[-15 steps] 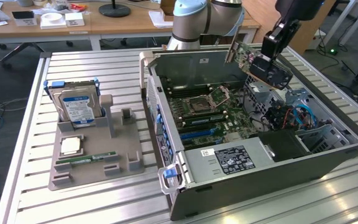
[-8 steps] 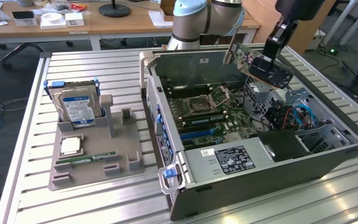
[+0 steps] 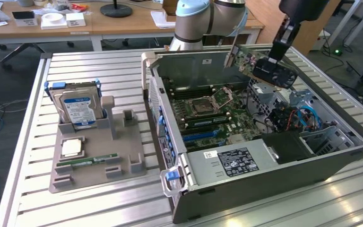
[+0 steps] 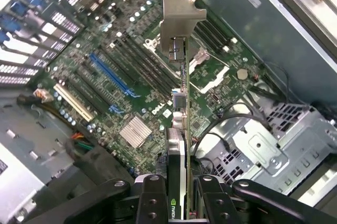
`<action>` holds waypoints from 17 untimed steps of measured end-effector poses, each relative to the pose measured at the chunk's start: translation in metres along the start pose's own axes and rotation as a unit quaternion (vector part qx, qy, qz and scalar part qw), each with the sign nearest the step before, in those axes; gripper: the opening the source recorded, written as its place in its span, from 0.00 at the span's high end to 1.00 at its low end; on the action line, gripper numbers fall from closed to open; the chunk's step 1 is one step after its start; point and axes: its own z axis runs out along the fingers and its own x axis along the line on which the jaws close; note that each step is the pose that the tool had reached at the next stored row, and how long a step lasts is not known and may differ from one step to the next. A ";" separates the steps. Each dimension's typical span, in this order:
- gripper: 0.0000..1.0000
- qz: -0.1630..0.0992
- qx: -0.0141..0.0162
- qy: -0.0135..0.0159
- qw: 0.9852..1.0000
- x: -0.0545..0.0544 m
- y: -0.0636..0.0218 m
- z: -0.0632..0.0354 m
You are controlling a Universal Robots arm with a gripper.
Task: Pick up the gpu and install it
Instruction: 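Insert the gpu into the slot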
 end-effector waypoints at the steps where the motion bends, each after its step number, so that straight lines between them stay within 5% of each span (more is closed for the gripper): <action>1: 0.73 -0.009 0.000 0.000 1.000 0.000 0.0000 0.0000; 9: 0.73 -0.080 0.000 0.002 0.997 0.000 0.0000 0.0001; 17: 0.73 -0.150 -0.001 0.004 0.989 0.000 0.0000 0.0002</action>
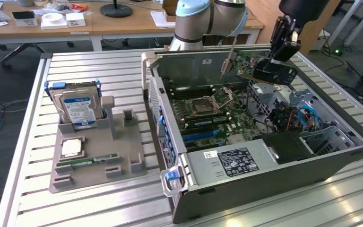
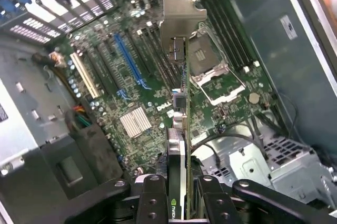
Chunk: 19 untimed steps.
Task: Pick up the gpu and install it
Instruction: 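Insert the gpu into the slot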
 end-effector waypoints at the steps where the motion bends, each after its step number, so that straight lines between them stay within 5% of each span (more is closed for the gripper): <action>1: 0.73 -0.009 0.000 0.000 1.000 0.000 0.0000 0.0000; 10: 0.73 -0.086 -0.001 0.002 0.996 0.000 0.0000 0.0001; 19: 0.73 -0.162 -0.001 0.005 0.987 0.000 0.0000 0.0002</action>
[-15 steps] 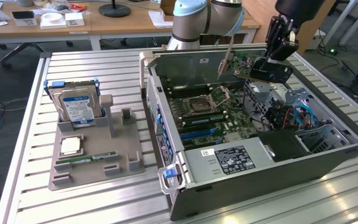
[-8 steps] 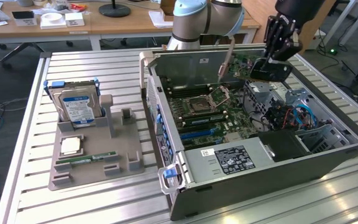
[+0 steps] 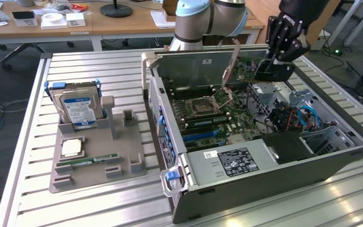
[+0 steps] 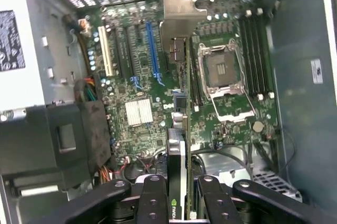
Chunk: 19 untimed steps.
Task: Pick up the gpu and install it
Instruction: 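Insert the gpu into the slot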
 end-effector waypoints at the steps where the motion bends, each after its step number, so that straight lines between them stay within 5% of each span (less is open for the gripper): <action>1: 0.73 -0.008 0.000 0.000 1.000 0.000 0.0000 0.0000; 10: 0.73 -0.034 0.000 0.001 0.999 0.000 0.0000 0.0005; 16: 0.73 -0.042 0.009 0.000 0.999 0.001 0.0027 0.0028; 19: 0.73 -0.044 0.010 0.000 0.999 0.001 0.0068 0.0046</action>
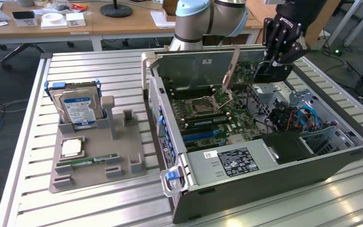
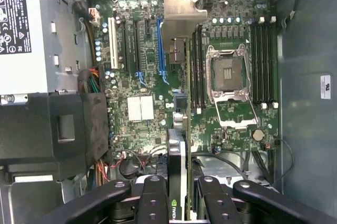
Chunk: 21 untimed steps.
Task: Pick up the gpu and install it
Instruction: 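Insert the gpu into the slot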
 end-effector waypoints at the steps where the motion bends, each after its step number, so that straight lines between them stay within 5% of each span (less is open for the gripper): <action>1: 0.73 -0.001 0.000 0.000 1.000 0.000 0.0012 0.0008; 21: 0.73 -0.011 0.002 0.000 1.000 0.002 0.0216 0.0273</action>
